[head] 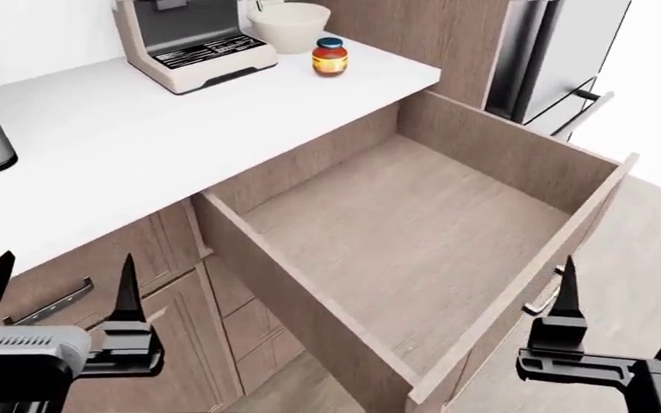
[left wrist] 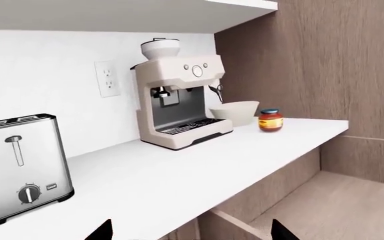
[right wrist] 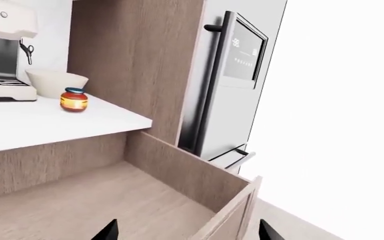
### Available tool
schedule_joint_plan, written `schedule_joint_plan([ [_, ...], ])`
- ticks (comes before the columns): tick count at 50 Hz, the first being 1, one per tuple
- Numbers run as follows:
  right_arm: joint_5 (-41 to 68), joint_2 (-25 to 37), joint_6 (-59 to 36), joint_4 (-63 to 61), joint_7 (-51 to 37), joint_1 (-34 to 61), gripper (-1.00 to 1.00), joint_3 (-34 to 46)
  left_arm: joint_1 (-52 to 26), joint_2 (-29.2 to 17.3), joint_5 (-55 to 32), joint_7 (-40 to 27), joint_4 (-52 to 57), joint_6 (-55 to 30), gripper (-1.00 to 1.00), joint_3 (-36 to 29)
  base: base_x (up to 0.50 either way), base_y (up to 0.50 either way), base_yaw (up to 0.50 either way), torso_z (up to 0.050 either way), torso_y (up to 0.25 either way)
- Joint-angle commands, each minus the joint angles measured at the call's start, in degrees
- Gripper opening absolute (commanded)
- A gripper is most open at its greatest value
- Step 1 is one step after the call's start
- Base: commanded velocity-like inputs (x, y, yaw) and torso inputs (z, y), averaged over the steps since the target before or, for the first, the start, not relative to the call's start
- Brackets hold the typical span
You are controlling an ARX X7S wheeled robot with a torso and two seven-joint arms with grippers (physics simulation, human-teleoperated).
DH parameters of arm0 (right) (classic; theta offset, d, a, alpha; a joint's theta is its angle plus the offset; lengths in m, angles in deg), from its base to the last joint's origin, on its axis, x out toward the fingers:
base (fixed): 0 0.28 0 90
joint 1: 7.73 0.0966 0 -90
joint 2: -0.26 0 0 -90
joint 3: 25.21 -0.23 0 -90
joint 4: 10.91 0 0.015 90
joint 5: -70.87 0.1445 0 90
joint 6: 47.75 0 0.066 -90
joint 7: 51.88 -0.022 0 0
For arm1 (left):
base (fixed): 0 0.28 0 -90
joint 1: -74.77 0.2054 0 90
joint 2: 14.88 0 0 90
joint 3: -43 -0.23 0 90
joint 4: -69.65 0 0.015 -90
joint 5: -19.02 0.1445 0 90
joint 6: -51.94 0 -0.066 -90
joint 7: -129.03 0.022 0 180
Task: Close the left drawer.
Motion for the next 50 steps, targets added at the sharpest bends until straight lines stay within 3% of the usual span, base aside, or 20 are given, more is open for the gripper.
schedule_joint_plan([
  [1,-1.8,0.2,2.1,0.0,0.0,4.4,1.0,5.5,0.1,-0.2,0.3,-0.1,-0.1,0.3,1.0,-0.2,-0.15,0.14,-0.5,0.0,0.0],
  [23,-3.4,0.2,4.4,0.0,0.0,8.8,1.0,11.4,-0.4,-0.6,-0.1,-0.4,-0.3,0.3,1.0,-0.5,-0.13,0.14,-0.5,0.0,0.0],
  [42,-3.5,0.9,3.8,0.0,0.0,6.6,1.0,8.8,-0.5,-0.6,0.3,-0.4,-0.6,0.5,1.0,-1.1,-0.07,0.1,-0.5,0.0,0.0],
  [46,-0.3,2.6,1.7,0.0,0.0,3.7,1.0,3.4,-0.3,-0.8,0.1,-0.5,-0.5,0.6,1.0,-1.0,0.0,0.0,-0.03,0.0,0.0],
  [50,-0.6,2.2,1.7,0.0,0.0,3.3,1.0,3.1,-0.1,-0.9,0.2,-0.5,-0.5,0.8,1.0,-1.0,0.0,0.0,0.0,0.0,0.0],
])
